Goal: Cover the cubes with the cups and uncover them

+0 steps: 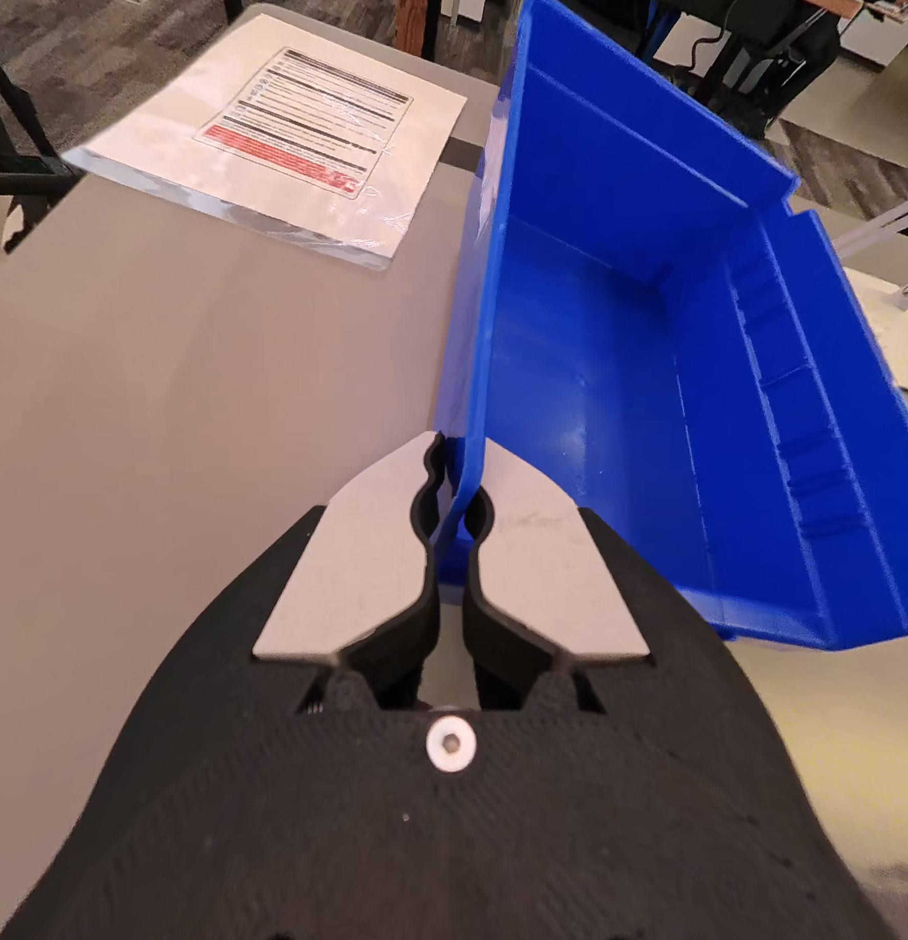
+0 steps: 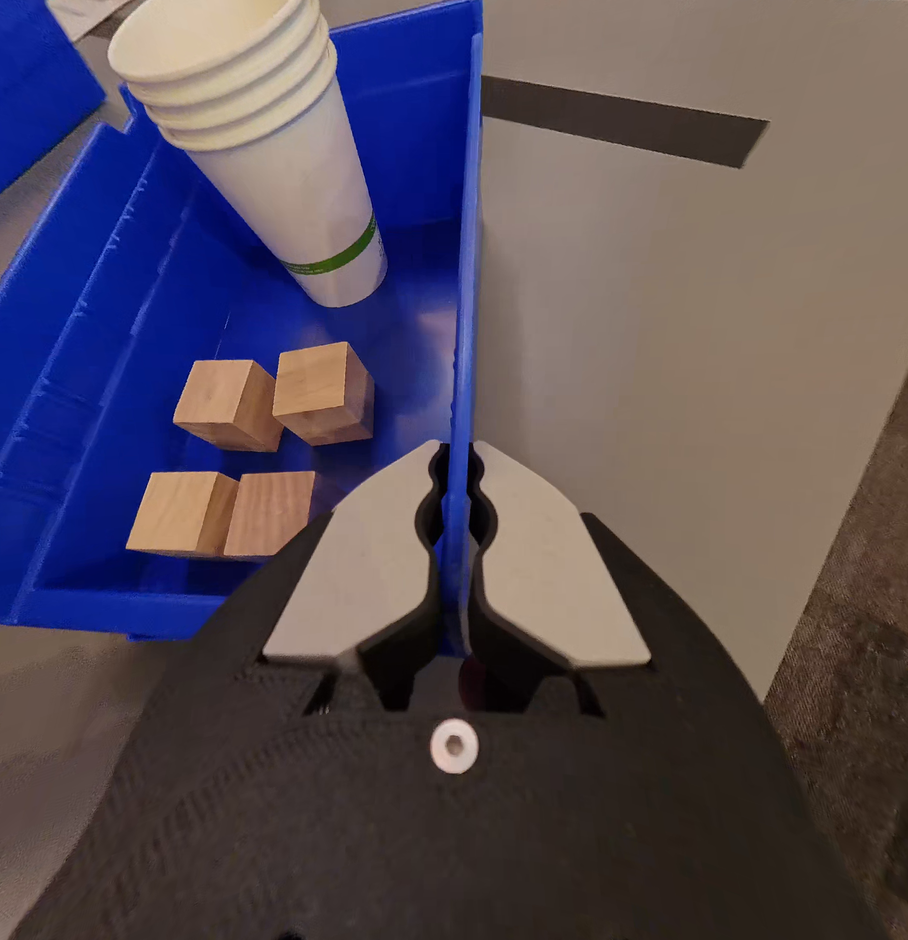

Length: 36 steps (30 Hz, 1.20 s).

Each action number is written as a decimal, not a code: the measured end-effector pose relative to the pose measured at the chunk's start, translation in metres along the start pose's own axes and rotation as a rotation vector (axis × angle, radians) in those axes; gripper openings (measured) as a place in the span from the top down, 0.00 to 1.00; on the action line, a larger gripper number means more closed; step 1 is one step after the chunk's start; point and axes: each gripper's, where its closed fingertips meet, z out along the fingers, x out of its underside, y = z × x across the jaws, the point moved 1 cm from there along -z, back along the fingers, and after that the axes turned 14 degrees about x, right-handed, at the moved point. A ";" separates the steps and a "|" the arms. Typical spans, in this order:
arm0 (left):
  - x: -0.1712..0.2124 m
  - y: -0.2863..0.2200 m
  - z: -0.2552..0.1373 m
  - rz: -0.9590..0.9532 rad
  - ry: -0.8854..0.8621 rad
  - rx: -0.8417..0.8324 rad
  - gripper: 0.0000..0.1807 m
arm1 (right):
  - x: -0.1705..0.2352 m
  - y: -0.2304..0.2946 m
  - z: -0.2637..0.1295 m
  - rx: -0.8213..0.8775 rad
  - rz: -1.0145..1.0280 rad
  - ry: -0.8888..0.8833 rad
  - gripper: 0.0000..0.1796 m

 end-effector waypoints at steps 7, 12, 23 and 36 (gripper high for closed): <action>0.004 0.001 -0.023 0.005 -0.019 0.000 0.97 | -0.002 0.025 0.005 -0.142 -0.091 0.014 0.97; 0.010 0.001 -0.035 0.001 -0.033 0.009 0.97 | -0.009 0.054 0.017 -0.204 -0.132 0.019 0.97; 0.001 0.017 -0.067 -0.008 -0.096 -0.021 0.96 | -0.036 0.149 0.062 -0.327 -0.233 0.024 0.97; -0.005 0.051 -0.112 -0.030 -0.158 -0.070 0.96 | -0.082 0.291 0.134 -0.421 -0.321 0.044 0.97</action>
